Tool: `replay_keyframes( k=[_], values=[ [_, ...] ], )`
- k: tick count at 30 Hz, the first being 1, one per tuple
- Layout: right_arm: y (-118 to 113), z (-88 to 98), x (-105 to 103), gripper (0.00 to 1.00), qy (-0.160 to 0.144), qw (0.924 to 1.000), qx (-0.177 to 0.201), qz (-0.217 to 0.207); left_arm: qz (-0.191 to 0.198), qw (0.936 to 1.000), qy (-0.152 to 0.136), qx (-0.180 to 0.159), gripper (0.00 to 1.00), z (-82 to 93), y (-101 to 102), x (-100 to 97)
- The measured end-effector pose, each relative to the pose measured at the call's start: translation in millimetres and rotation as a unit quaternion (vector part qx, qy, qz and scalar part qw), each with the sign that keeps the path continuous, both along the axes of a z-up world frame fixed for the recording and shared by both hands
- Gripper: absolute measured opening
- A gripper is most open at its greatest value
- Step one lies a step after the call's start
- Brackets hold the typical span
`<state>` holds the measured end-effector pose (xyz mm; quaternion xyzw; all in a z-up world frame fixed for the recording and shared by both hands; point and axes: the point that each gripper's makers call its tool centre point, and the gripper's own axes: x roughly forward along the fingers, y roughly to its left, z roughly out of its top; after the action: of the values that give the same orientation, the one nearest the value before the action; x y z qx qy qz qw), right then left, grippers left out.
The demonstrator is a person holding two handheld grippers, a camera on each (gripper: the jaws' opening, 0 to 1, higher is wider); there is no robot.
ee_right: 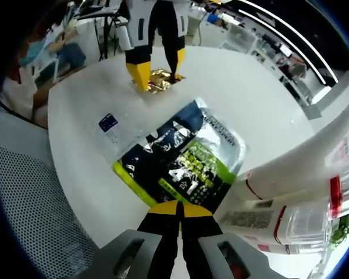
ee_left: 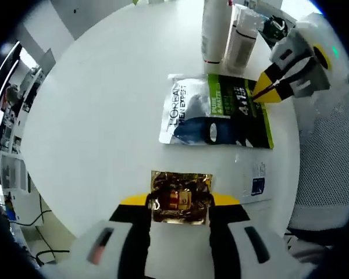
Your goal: Arrange the skincare products in the storage area until every visible bottle or jar stands upright without overlapping.
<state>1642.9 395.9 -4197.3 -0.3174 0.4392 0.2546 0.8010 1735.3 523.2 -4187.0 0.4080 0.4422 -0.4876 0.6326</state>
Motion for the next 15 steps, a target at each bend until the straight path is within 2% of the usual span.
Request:
replay_keyframes(
  k=[3, 6, 15],
  values=[
    [0.1, 0.0, -0.1, 0.0, 0.001, 1.0, 0.002, -0.002, -0.005, 1.0, 0.001, 0.003, 0.39, -2.2, -4.5, 1.6],
    [0.2, 0.1, 0.1, 0.0, 0.001, 1.0, 0.001, -0.001, 0.003, 0.9998, 0.018, 0.006, 0.39, -5.2, -6.4, -1.3],
    [0.2, 0.0, -0.1, 0.0, 0.0, 1.0, -0.001, 0.001, 0.002, 0.9996, 0.023, 0.015, 0.39, -9.6, -11.5, -2.9]
  ],
)
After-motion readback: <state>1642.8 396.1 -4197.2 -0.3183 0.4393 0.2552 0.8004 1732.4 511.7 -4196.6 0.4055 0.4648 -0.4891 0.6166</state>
